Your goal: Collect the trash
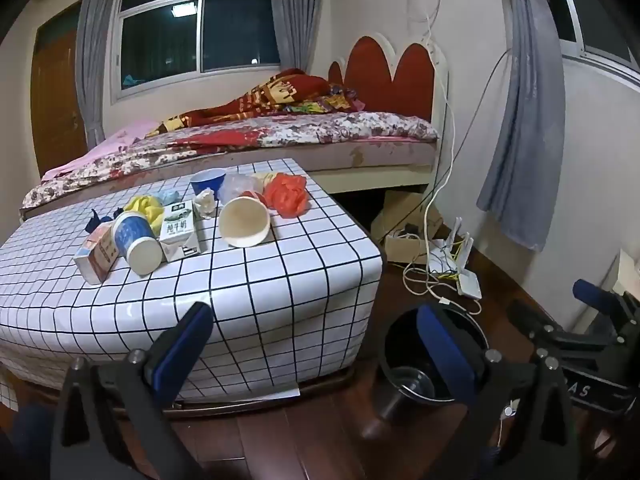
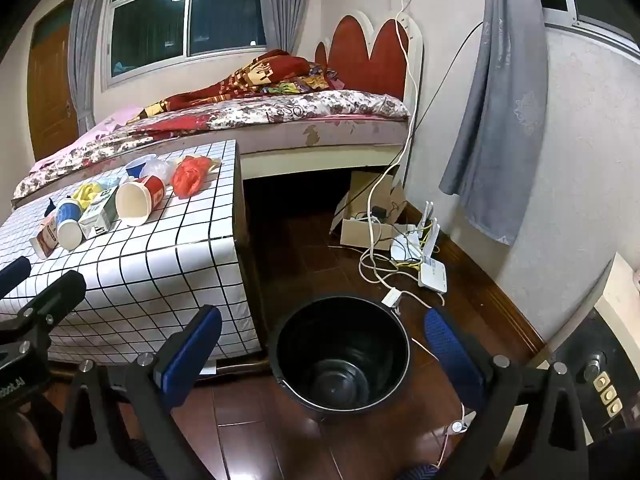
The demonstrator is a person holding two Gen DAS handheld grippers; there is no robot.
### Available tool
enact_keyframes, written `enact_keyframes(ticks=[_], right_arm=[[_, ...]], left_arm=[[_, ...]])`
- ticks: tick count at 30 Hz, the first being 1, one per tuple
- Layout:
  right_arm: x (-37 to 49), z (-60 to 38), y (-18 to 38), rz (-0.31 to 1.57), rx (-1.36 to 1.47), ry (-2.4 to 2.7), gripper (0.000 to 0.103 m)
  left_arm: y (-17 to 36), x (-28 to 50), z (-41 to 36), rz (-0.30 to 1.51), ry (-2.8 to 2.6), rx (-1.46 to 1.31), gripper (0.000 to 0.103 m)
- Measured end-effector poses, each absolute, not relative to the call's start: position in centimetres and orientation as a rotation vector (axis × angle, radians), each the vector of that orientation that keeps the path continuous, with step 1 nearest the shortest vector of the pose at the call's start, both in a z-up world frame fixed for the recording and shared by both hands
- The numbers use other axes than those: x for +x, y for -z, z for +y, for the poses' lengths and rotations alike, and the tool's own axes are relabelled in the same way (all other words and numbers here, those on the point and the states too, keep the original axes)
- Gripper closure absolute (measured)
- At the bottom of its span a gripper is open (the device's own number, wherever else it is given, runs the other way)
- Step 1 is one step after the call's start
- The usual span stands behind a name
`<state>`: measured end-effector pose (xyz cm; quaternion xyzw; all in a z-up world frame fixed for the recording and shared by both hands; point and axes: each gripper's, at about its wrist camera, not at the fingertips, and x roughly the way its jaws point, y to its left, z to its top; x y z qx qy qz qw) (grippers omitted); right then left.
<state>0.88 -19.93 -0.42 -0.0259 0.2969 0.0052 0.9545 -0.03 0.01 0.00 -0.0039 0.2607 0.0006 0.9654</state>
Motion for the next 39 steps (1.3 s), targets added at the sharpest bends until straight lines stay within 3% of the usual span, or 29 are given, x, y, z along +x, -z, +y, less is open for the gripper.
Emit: enact_keyframes(ticks=[39], right_arm=[[1.0, -19.73, 0.17, 0.607, -0.052, -0.012, 0.001]], left_arm=[[0.65, -0.26, 0.57, 0.555, -0.007, -0.024, 0.001]])
